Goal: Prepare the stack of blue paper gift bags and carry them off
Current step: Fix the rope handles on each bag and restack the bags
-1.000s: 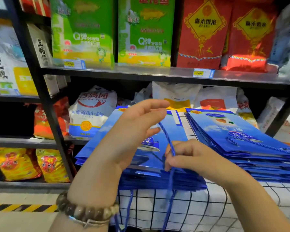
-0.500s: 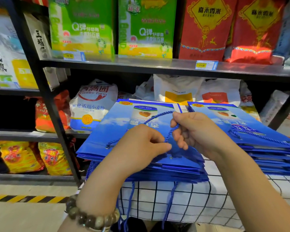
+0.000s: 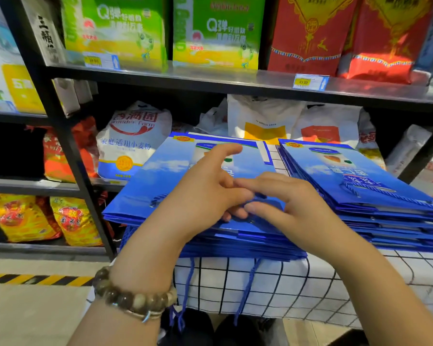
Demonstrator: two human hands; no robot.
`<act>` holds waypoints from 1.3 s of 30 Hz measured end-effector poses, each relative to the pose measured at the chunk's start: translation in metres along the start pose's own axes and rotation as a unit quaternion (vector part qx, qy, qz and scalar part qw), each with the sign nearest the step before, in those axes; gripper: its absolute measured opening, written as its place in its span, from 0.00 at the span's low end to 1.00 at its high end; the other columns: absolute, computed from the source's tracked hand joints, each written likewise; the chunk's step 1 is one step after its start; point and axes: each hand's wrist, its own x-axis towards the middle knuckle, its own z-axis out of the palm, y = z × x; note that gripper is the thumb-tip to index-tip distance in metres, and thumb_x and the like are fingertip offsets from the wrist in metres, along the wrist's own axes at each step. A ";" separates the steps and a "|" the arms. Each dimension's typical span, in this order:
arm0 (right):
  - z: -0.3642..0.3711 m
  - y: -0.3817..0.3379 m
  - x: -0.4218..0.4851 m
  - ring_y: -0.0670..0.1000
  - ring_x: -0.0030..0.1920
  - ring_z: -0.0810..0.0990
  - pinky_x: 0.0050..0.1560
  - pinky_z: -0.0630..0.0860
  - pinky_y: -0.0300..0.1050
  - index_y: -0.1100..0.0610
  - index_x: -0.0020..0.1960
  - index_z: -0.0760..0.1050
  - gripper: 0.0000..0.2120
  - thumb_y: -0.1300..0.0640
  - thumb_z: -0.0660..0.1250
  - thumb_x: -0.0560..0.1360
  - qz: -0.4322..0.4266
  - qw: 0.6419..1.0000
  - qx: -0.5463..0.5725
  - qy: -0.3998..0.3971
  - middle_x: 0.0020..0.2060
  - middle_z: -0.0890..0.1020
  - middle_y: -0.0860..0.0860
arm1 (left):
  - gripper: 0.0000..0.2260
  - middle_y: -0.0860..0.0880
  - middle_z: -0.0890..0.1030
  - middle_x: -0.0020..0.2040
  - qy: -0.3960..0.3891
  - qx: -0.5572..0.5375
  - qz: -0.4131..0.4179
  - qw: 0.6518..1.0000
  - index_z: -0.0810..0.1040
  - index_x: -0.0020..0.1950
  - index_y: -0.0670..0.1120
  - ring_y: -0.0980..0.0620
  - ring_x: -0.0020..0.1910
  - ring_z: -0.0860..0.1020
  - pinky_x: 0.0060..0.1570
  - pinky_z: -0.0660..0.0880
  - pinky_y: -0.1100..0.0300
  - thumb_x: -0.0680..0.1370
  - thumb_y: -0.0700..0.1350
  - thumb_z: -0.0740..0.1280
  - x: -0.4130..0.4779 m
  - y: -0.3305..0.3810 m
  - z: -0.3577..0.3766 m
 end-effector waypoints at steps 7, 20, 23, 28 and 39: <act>-0.002 0.002 -0.005 0.38 0.35 0.77 0.38 0.69 0.27 0.42 0.37 0.79 0.12 0.60 0.72 0.69 0.056 0.994 0.049 0.084 0.31 0.80 0.35 | 0.21 0.55 0.82 0.48 0.013 0.116 0.030 0.993 0.74 0.64 0.56 0.61 0.46 0.80 0.50 0.78 0.63 0.71 0.48 0.71 -0.010 0.006 -0.006; -0.022 0.001 -0.004 0.35 0.40 0.75 0.42 0.67 0.26 0.42 0.37 0.72 0.14 0.60 0.65 0.76 0.068 0.991 -0.033 -0.114 0.37 0.76 0.30 | 0.21 0.61 0.76 0.61 -0.047 0.416 0.033 0.908 0.74 0.63 0.61 0.63 0.58 0.71 0.54 0.67 0.68 0.70 0.59 0.69 -0.024 0.001 -0.019; -0.027 0.002 -0.005 0.38 0.37 0.74 0.40 0.67 0.28 0.47 0.38 0.73 0.11 0.60 0.63 0.76 0.081 0.988 -0.025 -0.131 0.37 0.76 0.34 | 0.19 0.60 0.77 0.60 -0.048 0.411 0.032 0.910 0.76 0.60 0.60 0.61 0.57 0.72 0.55 0.69 0.65 0.70 0.59 0.68 -0.025 0.001 -0.019; -0.028 0.001 0.000 0.37 0.33 0.74 0.37 0.68 0.28 0.47 0.38 0.72 0.12 0.60 0.61 0.77 0.108 0.982 -0.017 -0.153 0.32 0.77 0.41 | 0.18 0.60 0.78 0.59 -0.042 0.410 0.033 0.911 0.76 0.60 0.60 0.61 0.57 0.73 0.57 0.70 0.61 0.71 0.59 0.68 -0.026 0.000 -0.019; -0.023 -0.002 0.011 0.36 0.33 0.74 0.35 0.68 0.27 0.44 0.38 0.71 0.13 0.57 0.61 0.78 0.128 0.975 -0.047 -0.175 0.31 0.77 0.41 | 0.12 0.59 0.81 0.53 -0.020 0.410 0.061 0.910 0.80 0.54 0.59 0.59 0.54 0.75 0.54 0.71 0.60 0.74 0.59 0.63 -0.026 -0.001 -0.017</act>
